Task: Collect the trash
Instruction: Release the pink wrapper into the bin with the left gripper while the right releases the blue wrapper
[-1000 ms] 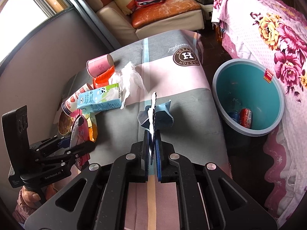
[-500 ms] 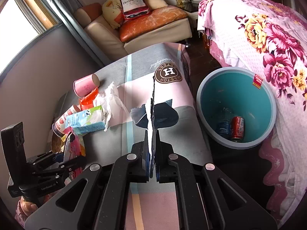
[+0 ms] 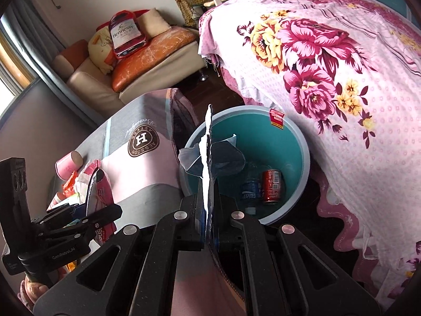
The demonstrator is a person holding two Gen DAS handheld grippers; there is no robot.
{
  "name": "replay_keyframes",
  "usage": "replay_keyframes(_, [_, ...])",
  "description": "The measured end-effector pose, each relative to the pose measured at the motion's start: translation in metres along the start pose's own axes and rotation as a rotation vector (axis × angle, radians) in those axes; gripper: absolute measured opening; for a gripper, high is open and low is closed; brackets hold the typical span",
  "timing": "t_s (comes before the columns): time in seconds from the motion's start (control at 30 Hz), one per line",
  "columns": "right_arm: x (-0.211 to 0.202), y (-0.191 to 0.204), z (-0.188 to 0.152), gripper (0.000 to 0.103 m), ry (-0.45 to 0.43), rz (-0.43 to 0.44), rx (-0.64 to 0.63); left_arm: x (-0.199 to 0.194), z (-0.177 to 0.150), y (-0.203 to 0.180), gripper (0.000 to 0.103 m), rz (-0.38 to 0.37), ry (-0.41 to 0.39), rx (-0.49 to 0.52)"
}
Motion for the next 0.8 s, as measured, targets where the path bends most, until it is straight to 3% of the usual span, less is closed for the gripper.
replay_keyframes(0.4, [0.029, -0.044, 0.009, 0.004, 0.045, -0.05, 0.052, 0.057, 0.032, -0.034, 0.049, 0.015, 0.047, 0.056])
replay_keyframes(0.53, [0.037, -0.046, 0.009, 0.005, 0.06, -0.053, 0.059, 0.057, 0.035, -0.031, 0.081, 0.041, 0.025, 0.054])
replay_keyframes(0.77, [0.044, -0.044, 0.01, 0.009, 0.079, -0.054, 0.072, 0.057, 0.032, -0.02, 0.087, 0.054, 0.035, 0.035])
replay_keyframes(0.8, [0.043, -0.043, 0.009, 0.014, 0.081, -0.057, 0.072, 0.056, 0.031, -0.018, 0.088, 0.052, 0.034, 0.032])
Point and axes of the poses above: each gripper's, at about its wrist camera, not at the fingertips, and x roughly the way its jaws point, y to its left, z to its top, the point moved 4 cm from there along x, roughly the way its jaws point, and after that the axes turned 3 degrees about -x, right-handed, at the moved point
